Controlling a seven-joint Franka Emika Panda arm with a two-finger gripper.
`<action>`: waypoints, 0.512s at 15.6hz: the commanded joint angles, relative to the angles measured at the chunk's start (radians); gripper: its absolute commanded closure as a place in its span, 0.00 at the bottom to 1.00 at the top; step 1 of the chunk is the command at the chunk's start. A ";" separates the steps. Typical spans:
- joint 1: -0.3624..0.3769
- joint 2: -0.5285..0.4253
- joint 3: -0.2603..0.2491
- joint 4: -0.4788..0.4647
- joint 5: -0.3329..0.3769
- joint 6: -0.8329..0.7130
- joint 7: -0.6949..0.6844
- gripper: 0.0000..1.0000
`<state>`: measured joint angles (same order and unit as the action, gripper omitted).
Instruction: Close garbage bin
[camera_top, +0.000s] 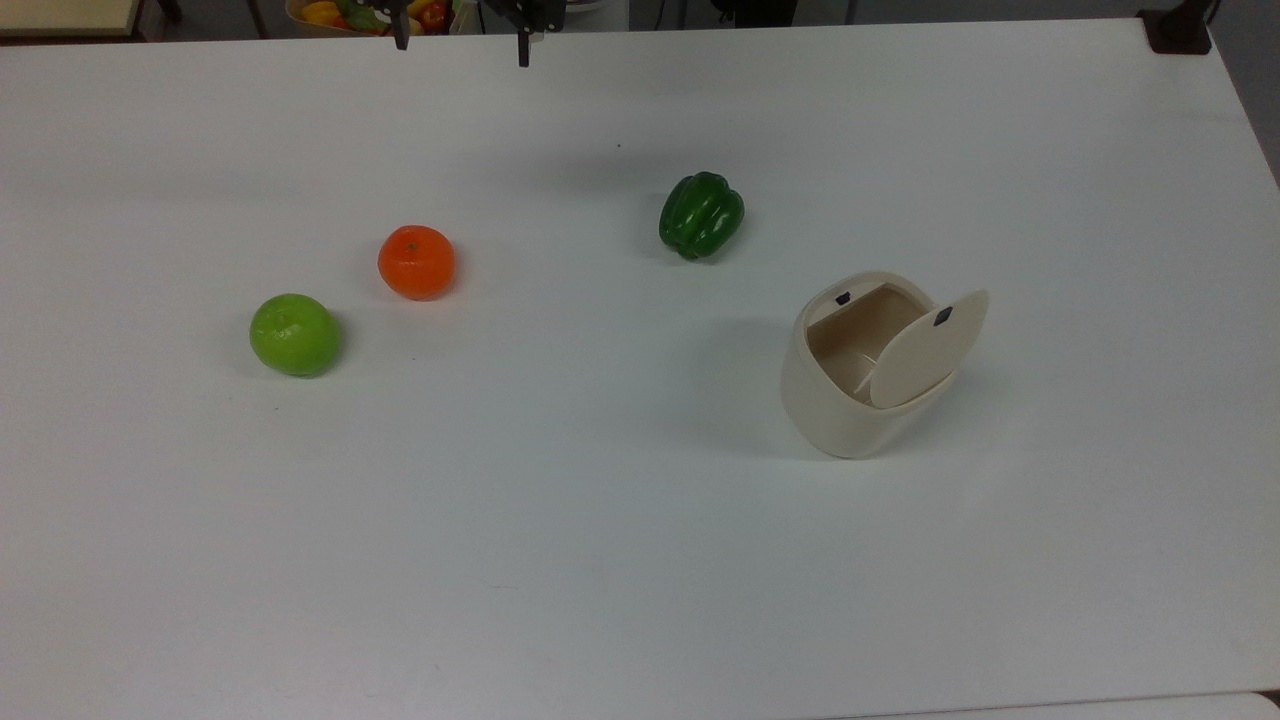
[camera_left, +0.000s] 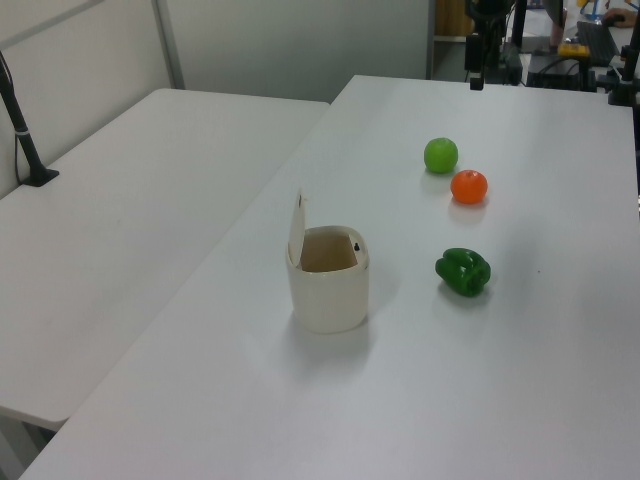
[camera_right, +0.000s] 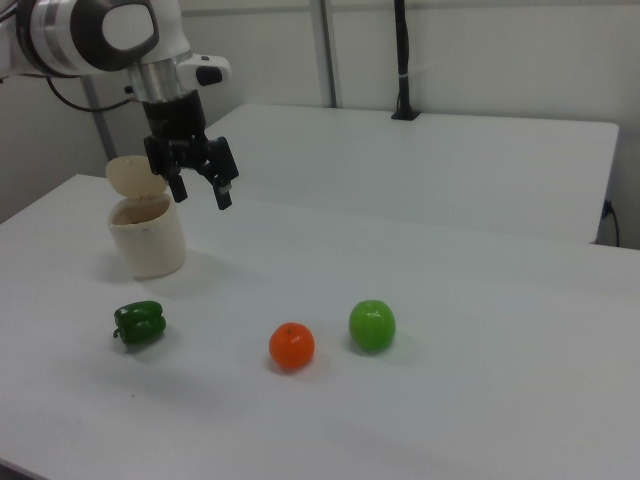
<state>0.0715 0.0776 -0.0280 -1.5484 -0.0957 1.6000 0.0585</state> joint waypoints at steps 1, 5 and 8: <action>0.001 -0.024 -0.003 -0.024 0.005 0.001 -0.019 0.04; 0.001 -0.022 -0.003 -0.024 0.005 0.001 -0.020 0.71; 0.001 -0.022 -0.003 -0.024 0.004 0.000 -0.020 1.00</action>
<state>0.0715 0.0776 -0.0280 -1.5486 -0.0957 1.6000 0.0573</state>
